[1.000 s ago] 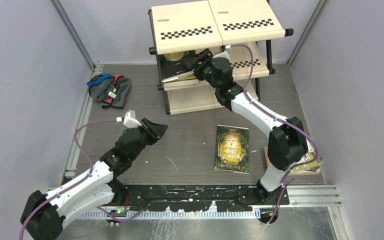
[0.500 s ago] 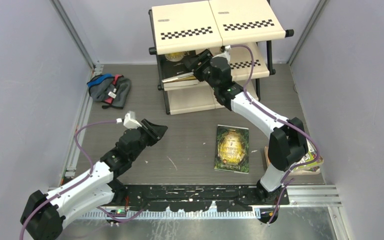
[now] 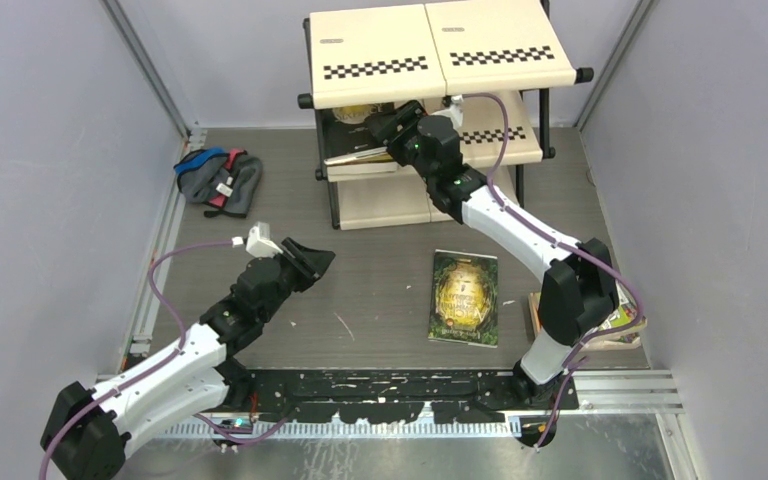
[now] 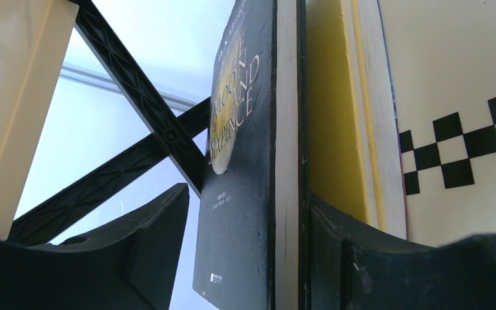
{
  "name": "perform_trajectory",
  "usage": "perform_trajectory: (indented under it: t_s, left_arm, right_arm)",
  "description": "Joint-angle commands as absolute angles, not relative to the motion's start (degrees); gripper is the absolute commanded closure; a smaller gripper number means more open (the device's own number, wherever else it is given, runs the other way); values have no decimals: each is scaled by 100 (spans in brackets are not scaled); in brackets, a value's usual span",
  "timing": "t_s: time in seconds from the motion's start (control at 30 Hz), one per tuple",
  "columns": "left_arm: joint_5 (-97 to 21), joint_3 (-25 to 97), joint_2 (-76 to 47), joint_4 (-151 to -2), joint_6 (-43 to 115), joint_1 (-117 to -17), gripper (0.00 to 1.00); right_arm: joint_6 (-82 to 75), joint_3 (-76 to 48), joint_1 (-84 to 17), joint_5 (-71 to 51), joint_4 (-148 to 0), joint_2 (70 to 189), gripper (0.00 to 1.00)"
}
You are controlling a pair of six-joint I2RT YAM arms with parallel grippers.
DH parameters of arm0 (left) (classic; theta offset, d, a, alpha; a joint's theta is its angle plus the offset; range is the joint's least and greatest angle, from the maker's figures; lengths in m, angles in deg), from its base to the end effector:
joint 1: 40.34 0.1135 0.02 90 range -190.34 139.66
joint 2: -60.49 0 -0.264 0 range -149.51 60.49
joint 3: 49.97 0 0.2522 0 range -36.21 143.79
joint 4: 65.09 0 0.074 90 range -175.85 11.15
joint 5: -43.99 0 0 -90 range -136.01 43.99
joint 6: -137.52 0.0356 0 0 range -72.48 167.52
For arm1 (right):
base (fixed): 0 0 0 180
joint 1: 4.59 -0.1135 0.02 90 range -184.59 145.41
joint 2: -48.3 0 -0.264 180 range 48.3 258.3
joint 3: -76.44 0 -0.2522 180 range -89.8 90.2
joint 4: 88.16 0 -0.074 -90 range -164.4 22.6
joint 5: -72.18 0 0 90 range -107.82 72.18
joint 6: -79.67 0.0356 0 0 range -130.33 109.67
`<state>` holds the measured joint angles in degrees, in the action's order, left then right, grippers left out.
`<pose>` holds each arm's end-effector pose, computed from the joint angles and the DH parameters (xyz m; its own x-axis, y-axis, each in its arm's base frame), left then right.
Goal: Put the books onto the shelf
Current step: Place the book on the shelf.
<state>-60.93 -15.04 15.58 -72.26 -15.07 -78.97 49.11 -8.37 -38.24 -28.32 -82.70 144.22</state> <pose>0.1502 -0.1083 0.2242 -0.4709 -0.7217 -0.5073 -0.0153 0.5816 -0.8133 0.3430 0.2206 0.3611 -0.3849 0.7609 -0.5224 -0.1230 0.5186 0.8461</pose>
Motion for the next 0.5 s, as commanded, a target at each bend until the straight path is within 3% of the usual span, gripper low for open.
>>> perform_trajectory:
  t_s: [0.0, 0.47]
  left_arm:
    - [-6076, -1512, 1663, -7084, -1486, -7875, 58]
    - [-6121, -1521, 1731, -7153, -1426, -7875, 58]
  right_arm:
    - [3575, -739, -3864, -3419, -8609, 13979, 33]
    - [4344, -1768, -3869, -3423, -10075, 13934, 32]
